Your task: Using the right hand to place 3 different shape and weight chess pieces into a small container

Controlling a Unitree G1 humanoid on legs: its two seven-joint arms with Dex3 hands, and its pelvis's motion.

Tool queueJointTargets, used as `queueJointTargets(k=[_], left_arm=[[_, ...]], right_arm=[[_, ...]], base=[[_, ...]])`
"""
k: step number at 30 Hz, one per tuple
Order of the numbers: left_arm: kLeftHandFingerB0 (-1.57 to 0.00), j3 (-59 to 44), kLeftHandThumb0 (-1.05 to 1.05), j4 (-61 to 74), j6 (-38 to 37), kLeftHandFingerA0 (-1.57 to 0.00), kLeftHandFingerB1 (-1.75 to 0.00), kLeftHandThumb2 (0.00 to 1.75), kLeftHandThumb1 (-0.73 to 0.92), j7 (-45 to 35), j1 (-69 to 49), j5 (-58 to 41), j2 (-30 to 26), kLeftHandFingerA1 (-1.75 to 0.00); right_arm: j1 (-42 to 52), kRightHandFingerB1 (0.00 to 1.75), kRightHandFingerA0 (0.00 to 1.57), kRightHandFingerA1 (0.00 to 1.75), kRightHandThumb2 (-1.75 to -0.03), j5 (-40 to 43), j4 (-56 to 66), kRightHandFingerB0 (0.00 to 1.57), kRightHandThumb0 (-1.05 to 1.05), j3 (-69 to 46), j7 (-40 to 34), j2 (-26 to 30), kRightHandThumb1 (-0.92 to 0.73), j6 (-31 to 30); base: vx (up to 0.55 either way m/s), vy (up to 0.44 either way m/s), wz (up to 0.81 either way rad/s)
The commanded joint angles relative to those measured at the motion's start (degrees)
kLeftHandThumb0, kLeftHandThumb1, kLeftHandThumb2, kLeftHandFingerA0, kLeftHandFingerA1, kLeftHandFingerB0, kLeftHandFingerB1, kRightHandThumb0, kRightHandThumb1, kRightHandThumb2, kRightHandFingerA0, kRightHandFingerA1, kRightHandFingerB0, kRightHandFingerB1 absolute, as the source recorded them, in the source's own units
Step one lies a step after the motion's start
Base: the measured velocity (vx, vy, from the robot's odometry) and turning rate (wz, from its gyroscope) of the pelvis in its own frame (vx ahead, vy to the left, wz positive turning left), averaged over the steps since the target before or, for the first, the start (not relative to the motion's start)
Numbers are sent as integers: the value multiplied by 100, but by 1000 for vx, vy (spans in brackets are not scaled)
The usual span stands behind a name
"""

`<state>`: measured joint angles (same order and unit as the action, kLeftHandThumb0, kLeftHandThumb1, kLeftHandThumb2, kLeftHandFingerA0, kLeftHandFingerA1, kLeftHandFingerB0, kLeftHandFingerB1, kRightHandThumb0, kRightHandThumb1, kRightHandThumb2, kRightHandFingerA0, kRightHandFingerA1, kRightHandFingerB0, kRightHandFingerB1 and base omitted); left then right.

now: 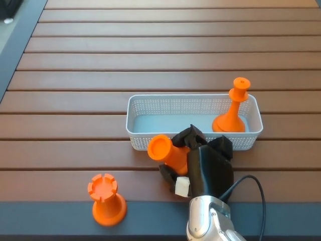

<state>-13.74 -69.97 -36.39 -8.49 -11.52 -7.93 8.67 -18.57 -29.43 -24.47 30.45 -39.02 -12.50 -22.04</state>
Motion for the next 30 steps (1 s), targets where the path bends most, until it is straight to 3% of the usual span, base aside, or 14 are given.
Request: queueJointTargets(k=[1,16,18,19,23,24,30], left_arm=[[-144,-41,-13,-111,180,-150,-127,165,16,8,-198,-6,-99,-129],[-147,-18,-11,-114,163,-153,-127,166,15,-45,-317,51,-142,-123],[-147,-7,-14,-126,186,-150,-127,163,16,27,-323,75,-146,-130],[-145,13,-5,-132,154,-144,-132,125,50,66,-331,108,-153,-132],[-145,43,-5,-135,99,-144,-132,125,50,106,-343,148,-163,-132],[-148,40,-13,-129,108,-150,-125,163,16,142,-310,141,-140,-129],[-147,106,-16,-113,138,-149,-125,165,13,200,-264,209,-192,-130]], right_arm=[[506,175,83,175,-93,1253,-439,56,-25,-696,-1347,-2620,-82,1055],[851,175,82,175,-97,1292,-643,58,-25,-385,-2041,-2475,-76,2023],[953,175,83,175,-99,1199,-597,55,-26,-244,-2190,-2392,-75,2106],[1132,175,79,175,-91,1178,-468,52,-30,-70,-2173,-2300,-81,2210],[1351,175,79,175,-91,1218,-304,52,-30,182,-2150,-2162,-81,2364],[1744,175,86,175,-99,1137,-54,54,-29,585,-2197,-1925,-78,2602],[2523,175,83,175,-101,988,447,54,-31,1479,-2174,-1096,-78,3319]], base=[[0,0,0],[0,0,0],[0,0,0],[0,0,0],[0,0,0],[0,0,0],[0,0,0]])
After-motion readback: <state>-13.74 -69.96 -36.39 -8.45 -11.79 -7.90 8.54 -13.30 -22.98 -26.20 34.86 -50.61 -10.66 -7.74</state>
